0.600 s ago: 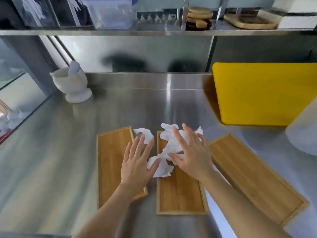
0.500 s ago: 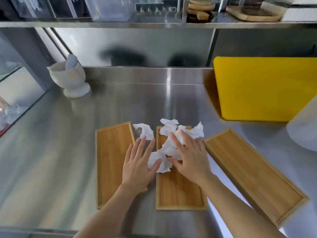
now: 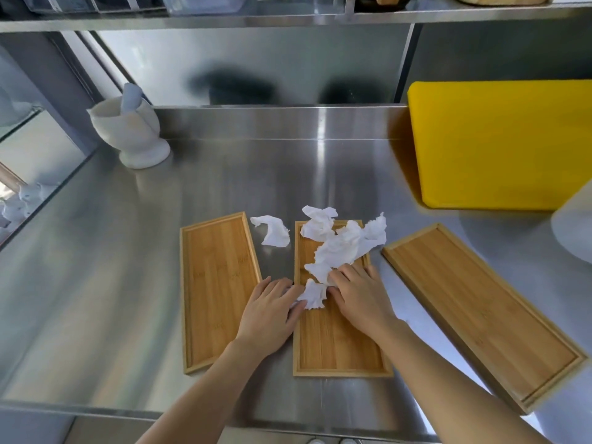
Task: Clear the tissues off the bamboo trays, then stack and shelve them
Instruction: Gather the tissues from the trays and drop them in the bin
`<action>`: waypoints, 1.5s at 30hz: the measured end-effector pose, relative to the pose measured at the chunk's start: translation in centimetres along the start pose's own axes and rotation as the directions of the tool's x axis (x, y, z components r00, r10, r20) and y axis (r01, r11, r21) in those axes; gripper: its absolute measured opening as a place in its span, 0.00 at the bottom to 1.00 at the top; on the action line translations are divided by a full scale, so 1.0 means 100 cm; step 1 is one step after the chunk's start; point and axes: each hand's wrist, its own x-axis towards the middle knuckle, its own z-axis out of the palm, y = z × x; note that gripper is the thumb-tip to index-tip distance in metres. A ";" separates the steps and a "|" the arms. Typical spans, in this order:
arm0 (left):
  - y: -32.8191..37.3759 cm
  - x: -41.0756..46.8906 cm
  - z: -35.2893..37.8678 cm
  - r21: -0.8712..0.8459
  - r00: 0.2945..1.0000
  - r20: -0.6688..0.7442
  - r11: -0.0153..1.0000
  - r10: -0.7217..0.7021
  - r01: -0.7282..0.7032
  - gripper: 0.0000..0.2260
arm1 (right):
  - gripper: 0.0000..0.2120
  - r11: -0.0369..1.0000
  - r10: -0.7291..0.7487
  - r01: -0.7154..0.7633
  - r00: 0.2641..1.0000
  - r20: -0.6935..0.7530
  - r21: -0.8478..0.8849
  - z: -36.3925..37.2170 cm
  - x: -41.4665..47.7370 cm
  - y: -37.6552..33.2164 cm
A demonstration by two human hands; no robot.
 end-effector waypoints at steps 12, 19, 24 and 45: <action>0.000 0.014 -0.025 -0.463 0.957 -0.041 0.854 -0.289 0.238 0.22 | 0.06 0.958 0.068 -0.025 0.988 -0.140 0.286 -0.026 0.013 0.002; -0.019 0.066 -0.030 -0.271 0.910 -0.123 0.896 -0.395 0.352 0.11 | 0.17 0.940 0.206 -0.143 0.962 -0.179 0.310 -0.026 0.030 0.006; -0.030 0.094 -0.026 -0.027 0.908 -0.148 0.919 -0.393 0.393 0.20 | 0.29 0.915 0.374 -0.337 0.915 -0.152 0.222 -0.015 0.041 0.017; -0.034 0.119 -0.034 0.047 0.935 -0.089 0.936 -0.343 0.348 0.07 | 0.09 0.814 0.423 -0.331 0.901 -0.096 0.477 -0.024 0.053 0.033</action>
